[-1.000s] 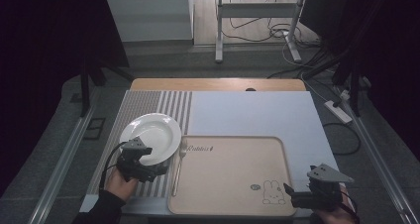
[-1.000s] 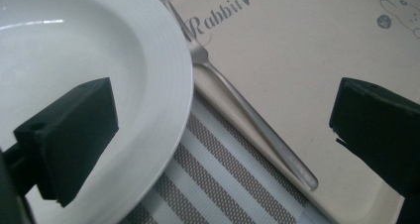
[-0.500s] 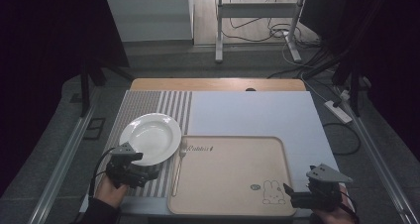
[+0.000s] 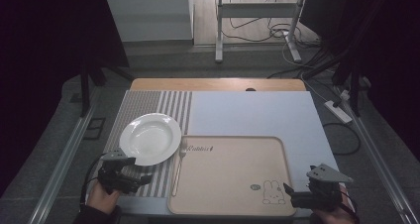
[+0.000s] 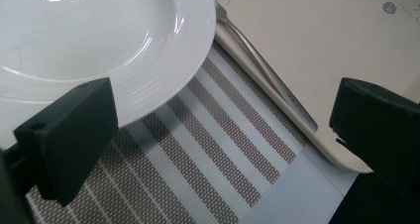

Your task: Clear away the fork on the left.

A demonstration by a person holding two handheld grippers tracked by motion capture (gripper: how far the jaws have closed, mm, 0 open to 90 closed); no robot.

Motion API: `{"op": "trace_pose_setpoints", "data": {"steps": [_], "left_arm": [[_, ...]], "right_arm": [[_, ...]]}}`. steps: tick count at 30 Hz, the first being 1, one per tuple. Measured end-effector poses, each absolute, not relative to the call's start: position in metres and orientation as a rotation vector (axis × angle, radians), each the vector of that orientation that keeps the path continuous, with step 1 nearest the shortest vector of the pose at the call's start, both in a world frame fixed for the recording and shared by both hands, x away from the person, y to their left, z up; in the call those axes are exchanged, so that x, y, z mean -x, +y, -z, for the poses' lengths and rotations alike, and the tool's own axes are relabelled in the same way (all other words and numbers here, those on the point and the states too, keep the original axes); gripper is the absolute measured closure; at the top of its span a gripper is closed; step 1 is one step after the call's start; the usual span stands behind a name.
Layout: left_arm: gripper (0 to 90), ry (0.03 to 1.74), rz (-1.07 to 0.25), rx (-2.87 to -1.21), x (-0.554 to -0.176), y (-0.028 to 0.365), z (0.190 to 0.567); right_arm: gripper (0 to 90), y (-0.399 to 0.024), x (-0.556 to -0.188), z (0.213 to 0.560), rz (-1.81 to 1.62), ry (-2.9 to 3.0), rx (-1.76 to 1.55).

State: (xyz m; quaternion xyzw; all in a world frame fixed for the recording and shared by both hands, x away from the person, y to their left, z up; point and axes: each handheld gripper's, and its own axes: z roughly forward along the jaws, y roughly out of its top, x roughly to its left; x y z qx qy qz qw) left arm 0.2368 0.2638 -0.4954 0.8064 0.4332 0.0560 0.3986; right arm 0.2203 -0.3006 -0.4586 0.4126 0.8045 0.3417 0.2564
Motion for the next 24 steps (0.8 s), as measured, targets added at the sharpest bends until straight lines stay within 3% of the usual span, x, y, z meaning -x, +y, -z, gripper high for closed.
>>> {"op": "trace_pose_setpoints", "data": {"steps": [24], "left_arm": [[0.0,1.141,-0.243,-2.013,-0.212,0.28,0.49]], "right_arm": [[0.0,-0.301,-0.221,0.459,-0.925,2.181,-1.127]]}}
